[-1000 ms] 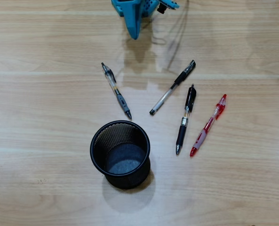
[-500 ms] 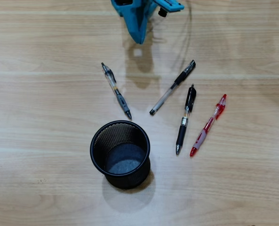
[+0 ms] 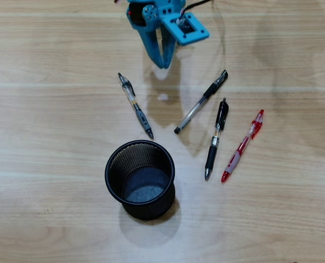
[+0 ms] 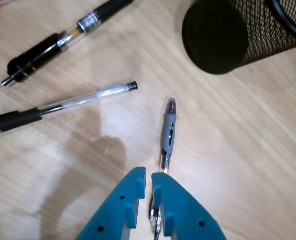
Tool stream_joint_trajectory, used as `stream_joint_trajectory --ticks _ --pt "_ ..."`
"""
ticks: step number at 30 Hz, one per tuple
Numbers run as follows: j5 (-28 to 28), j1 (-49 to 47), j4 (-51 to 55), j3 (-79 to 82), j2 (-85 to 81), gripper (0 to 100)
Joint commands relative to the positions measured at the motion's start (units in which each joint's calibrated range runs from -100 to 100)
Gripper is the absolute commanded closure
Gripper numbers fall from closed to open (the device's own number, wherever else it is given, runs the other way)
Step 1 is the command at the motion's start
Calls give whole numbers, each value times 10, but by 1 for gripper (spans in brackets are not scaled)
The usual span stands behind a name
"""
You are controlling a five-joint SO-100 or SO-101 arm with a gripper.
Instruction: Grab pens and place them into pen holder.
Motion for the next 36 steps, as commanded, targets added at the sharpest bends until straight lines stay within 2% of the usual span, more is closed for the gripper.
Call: stream_joint_trajectory --ticks 1,6,13,16,20,27,33,36 --pt "-3 20 -3 -102 82 98" --pt "-38 63 61 -177 141 98" --pt "-45 149 197 -292 185 98" --pt "-46 157 200 -301 190 98" --pt "-81 147 201 -299 202 98" --pt "-124 80 193 -302 260 98" --pt "-130 69 198 -302 274 98" --pt "-149 69 202 -299 275 91"
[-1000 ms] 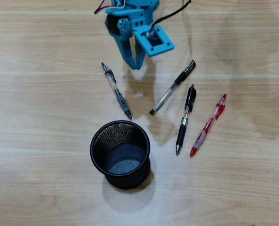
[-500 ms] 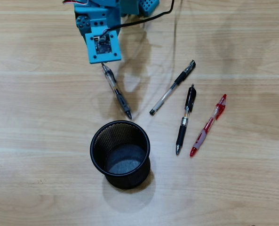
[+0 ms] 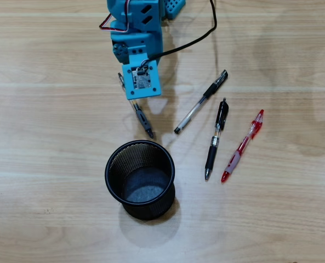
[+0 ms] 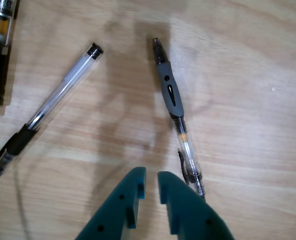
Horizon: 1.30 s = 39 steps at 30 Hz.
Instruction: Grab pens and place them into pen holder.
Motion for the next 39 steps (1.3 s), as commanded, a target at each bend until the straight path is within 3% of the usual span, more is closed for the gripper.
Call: stream_joint_trajectory --ticks 1,2,4,12,14,17,29,39 --pt "-21 -3 4 -26 -2 87" --pt "-25 -8 4 -25 -2 80" --pt "-25 -11 4 -27 -2 77" --pt "-18 -2 3 -31 14 77" --pt "29 1 0 -33 37 77" --pt "53 2 2 -33 56 77" --pt "94 45 7 -77 155 77" --pt "97 37 85 -181 244 80"
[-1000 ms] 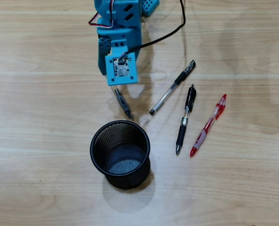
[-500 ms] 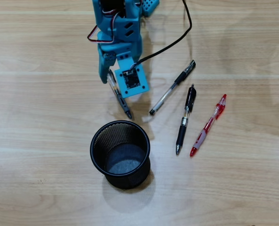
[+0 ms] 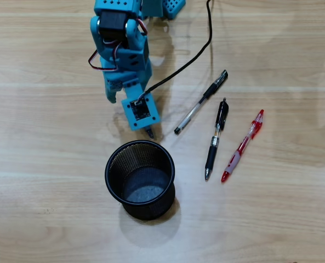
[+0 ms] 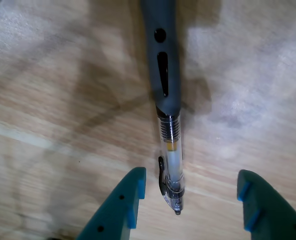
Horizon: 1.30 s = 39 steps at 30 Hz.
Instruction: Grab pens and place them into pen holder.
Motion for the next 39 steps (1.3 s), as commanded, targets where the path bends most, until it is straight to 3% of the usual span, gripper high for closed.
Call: stream_joint_trajectory --ticks 1,16,29,39 --pt "4 -13 7 -34 10 80" --pt "3 -44 7 -29 57 81" --pt "-1 -51 0 -1 56 97" --pt "-2 -51 0 8 50 97"
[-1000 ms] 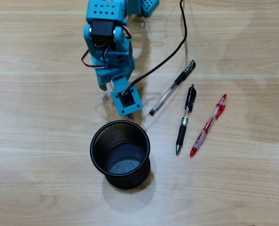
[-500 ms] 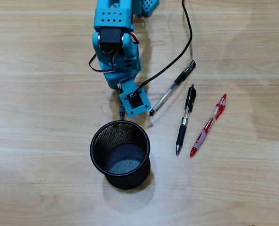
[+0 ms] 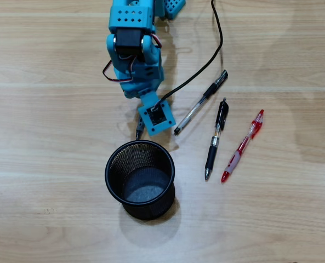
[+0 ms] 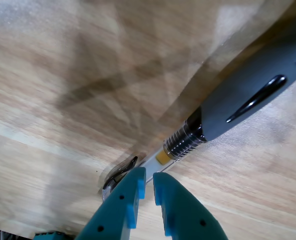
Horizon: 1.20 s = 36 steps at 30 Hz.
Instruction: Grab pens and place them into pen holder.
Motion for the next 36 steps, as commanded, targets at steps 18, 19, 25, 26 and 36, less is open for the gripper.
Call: stream_joint_trajectory --ticks 18,19,25,26,36 --pt "-122 -69 -101 5 -7 84" --pt "-127 -70 -101 5 -6 84" --pt "-158 -78 -101 7 -5 84" --pt "-158 -78 -100 7 -4 85" --pt "-155 -61 -100 28 -9 98"
